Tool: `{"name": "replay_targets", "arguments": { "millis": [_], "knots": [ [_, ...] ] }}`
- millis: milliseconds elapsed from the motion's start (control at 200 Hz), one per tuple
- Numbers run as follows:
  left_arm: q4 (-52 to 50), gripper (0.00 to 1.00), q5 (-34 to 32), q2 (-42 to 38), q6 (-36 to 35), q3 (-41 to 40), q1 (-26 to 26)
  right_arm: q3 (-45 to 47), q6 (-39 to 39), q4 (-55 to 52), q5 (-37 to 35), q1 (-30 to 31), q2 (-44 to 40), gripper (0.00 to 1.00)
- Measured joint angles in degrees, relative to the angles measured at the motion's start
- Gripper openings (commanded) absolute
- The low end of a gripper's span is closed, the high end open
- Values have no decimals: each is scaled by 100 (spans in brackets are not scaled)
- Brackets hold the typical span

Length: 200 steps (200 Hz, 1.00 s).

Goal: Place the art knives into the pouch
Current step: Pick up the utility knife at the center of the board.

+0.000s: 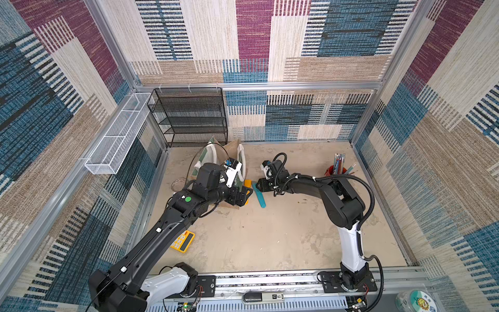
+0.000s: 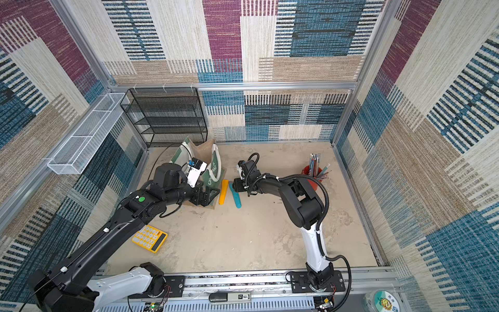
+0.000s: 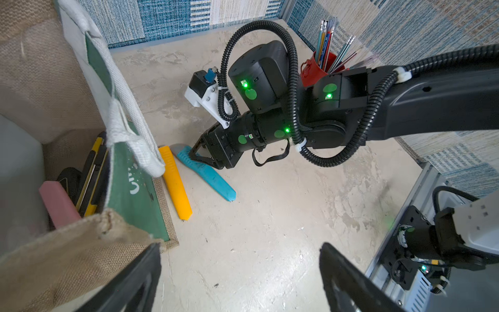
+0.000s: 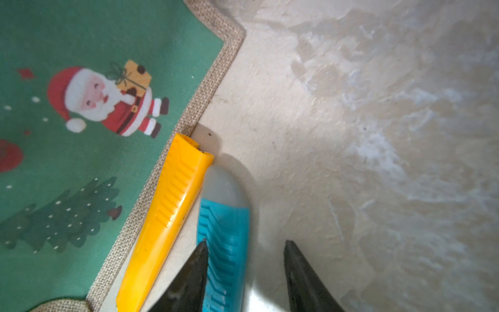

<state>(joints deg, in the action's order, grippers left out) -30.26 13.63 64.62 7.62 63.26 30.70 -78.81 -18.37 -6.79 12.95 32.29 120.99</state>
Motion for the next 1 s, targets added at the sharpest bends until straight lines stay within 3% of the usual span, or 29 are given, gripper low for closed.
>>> {"name": "replay_targets", "arguments": {
  "millis": [250, 621, 1001],
  "knots": [
    [-162, 93, -122, 127, -26, 72, 2, -153, 0, -76, -184, 107, 83, 48],
    [-219, 93, -118, 157, -28, 111, 2, -258, -55, -199, -815, 330, 160, 36],
    [-221, 93, -83, 179, -26, 111, 2, -223, -177, -195, -1060, 404, 131, 35]
  ]
}}
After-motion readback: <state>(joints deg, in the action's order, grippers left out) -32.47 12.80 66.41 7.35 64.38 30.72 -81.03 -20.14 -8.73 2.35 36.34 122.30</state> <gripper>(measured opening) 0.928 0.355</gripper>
